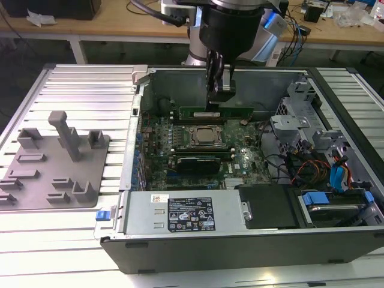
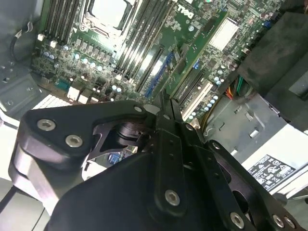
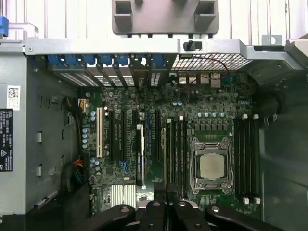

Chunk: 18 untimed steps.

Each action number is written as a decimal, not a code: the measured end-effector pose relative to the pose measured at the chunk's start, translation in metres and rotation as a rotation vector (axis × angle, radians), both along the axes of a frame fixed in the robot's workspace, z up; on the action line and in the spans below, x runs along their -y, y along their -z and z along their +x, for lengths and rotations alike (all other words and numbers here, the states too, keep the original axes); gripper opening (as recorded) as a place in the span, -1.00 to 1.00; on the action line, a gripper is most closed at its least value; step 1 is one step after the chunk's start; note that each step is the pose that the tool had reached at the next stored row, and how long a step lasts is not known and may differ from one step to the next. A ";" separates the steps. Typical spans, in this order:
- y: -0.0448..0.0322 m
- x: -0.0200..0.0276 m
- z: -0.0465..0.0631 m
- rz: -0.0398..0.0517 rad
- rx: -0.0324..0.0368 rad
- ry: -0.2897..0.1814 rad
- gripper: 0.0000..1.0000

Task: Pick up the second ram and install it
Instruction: 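Pick up the second ram and move it above second insertion slot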

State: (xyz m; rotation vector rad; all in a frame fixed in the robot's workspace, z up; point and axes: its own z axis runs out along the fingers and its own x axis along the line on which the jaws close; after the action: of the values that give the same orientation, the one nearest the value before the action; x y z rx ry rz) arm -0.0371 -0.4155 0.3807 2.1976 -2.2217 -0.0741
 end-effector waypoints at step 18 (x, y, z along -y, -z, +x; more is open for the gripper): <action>0.0362 -0.0258 -0.006 0.0001 -0.0001 0.007 -0.81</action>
State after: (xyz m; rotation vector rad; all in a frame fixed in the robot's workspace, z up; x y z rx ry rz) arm -0.0435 -0.3897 0.3444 2.1897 -2.2297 -0.0743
